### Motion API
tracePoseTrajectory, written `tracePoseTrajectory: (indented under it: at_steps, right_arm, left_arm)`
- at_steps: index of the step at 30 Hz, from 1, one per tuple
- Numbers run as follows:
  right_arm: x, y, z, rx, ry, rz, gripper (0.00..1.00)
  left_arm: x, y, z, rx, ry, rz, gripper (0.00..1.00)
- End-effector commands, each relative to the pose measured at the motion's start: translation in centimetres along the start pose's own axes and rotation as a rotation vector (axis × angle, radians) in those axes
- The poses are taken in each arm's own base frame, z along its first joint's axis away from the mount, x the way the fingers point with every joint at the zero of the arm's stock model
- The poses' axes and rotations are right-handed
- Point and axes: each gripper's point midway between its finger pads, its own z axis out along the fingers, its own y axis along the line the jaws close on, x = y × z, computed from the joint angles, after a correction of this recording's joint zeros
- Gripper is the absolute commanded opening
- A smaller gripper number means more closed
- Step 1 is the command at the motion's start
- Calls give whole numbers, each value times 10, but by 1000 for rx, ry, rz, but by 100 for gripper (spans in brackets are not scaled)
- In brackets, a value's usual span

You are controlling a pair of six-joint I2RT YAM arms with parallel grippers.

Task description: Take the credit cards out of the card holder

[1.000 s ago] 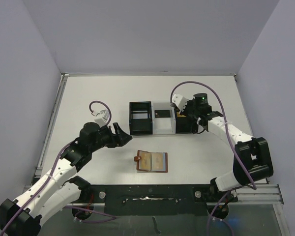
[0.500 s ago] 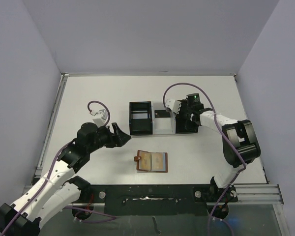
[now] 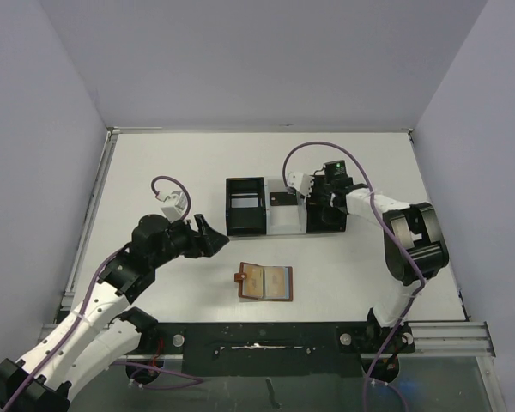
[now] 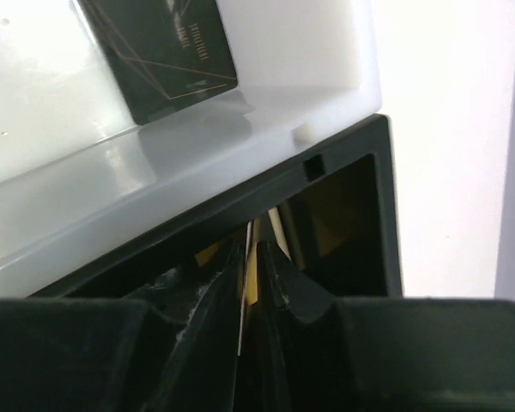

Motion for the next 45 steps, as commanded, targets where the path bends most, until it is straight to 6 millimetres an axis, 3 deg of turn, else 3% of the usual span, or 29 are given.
tracePoseTrajectory:
  at_steps: [1,9,21,38,45]
  right_arm:
    - [-2,-2,3,-23,-11,-13,14]
    - [2,-2,7,-30,9,-29,15]
    - [11,1,4,-26,43,-8,27]
    - [-2,-21,-7,22,-4,61,38]
    - [-21,-49,-28,116,-64,94,39]
  left_arm:
    - [-27,-24,-7,80,-85,31,72]
    - [-26,-24,-7,76,-75,34,72]
    - [-22,-23,-5,79,-65,29,72]
    - [-17,-22,0,85,-38,13,72]
    - [-16,-22,2,81,-29,6,72]
